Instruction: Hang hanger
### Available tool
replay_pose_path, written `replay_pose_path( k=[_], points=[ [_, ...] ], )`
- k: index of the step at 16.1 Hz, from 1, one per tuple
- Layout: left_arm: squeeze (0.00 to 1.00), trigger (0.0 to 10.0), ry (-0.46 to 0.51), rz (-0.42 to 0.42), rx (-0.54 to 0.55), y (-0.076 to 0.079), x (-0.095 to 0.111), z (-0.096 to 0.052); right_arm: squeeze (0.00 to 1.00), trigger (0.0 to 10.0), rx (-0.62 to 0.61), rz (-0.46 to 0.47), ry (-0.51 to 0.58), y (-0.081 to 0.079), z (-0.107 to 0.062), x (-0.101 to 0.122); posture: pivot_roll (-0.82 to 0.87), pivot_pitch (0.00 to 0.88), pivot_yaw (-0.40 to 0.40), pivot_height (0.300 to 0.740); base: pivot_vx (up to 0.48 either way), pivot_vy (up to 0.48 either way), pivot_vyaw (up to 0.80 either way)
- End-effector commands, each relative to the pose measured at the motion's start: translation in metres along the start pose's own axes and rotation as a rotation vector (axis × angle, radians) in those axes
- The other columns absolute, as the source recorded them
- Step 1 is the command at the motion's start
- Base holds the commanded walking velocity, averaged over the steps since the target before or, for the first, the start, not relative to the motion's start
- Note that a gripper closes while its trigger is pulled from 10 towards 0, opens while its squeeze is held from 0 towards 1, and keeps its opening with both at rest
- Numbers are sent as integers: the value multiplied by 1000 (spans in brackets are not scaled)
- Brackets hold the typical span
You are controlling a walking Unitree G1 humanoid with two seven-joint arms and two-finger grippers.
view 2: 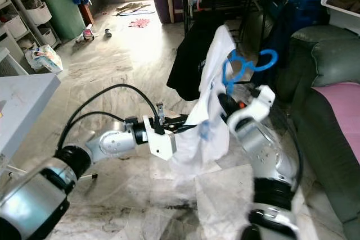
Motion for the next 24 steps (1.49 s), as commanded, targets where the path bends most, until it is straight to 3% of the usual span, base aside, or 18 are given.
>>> replay_pose_path(
  k=[1, 3, 5, 7, 8, 9, 10, 11, 12, 14, 16, 18, 19, 20, 24],
  points=[
    [0, 10000, 37, -15, -15, 8, 7, 4, 0, 10000, 64, 89, 62, -24, 2, 10, -13, 38, 57, 740, 0, 0, 0],
    [0, 10000, 37, -45, -39, 23, 8, 2, 0, 10000, 79, 136, 75, -39, 5, 6, -15, 38, 49, 740, 0, 0, 0],
    [0, 10000, 7, -83, -74, 39, 5, -5, 0, 10000, 78, -18, 61, -44, 5, 6, -16, 38, 43, 740, 0, 0, 0],
    [0, 10000, -36, -107, -79, 45, 1, -13, 0, 10000, -2, -91, 111, -32, 5, 23, -20, 35, 36, 740, 0, 0, 0],
    [0, 10000, -71, -121, -72, 47, -3, -18, 0, 10000, -9, -191, 123, -27, 4, 32, -25, 33, 29, 740, 0, 0, 0],
    [0, 10000, -119, -134, -62, 48, -10, -26, 0, 10000, 1, -377, 104, -21, 1, 36, -27, 33, 24, 740, 0, 0, 0],
    [0, 10000, -126, -134, -61, 48, -10, -27, 0, 10000, 2, -404, 99, -21, 0, 36, -27, 33, 24, 740, 0, 0, 0],
    [0, 10000, -162, -142, -51, 47, -15, -32, 0, 10000, 8, -493, 87, -17, -3, 36, -29, 35, 18, 740, 0, 0, 0],
    [0, 10000, -232, -157, -54, 50, -24, -42, 0, 10000, 28, -500, 113, -14, -6, 44, -33, 37, 15, 740, 0, 0, 0],
    [0, 10000, -255, -166, -60, 53, -27, -45, 0, 10000, 46, -427, 155, -16, -7, 49, -35, 37, 12, 740, 0, 0, 0],
    [0, 10000, -262, -174, -60, 60, -25, -35, 0, 10000, 127, -396, 153, -28, -8, 41, -37, 36, 6, 740, 0, 0, 0],
    [0, 10000, -244, -224, -55, 72, -19, -16, 0, 10000, 195, -440, 114, -39, -8, 24, -38, 36, -1, 740, 0, 0, 0],
    [102, 10000, -237, -235, -58, 75, -17, -12, 0, 10000, 199, -440, 110, -39, -8, 22, -38, 36, -1, 740, 0, 0, 0],
    [1000, 10000, -214, -251, -76, 82, -11, 1, 0, 10000, 216, -451, 101, -39, -8, 17, -39, 36, -5, 740, 0, 0, 0],
    [1000, 10000, -178, -277, -77, 80, -2, 22, 0, 10000, 281, -596, 84, -43, -14, 4, -44, 35, 6, 740, 0, 0, 0]
  ],
)
Point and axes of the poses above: a point about 5 cm out from each wrist's last joint towards the gripper, its own z axis pointing out of the wrist towards the gripper, its own x axis along the axis of the wrist's last joint, y = z × x, the point moved 1 cm from there along z, pointing out of the wrist towards the gripper, and after that the axes turned 8 degrees about -z, right-handed, at the moved point
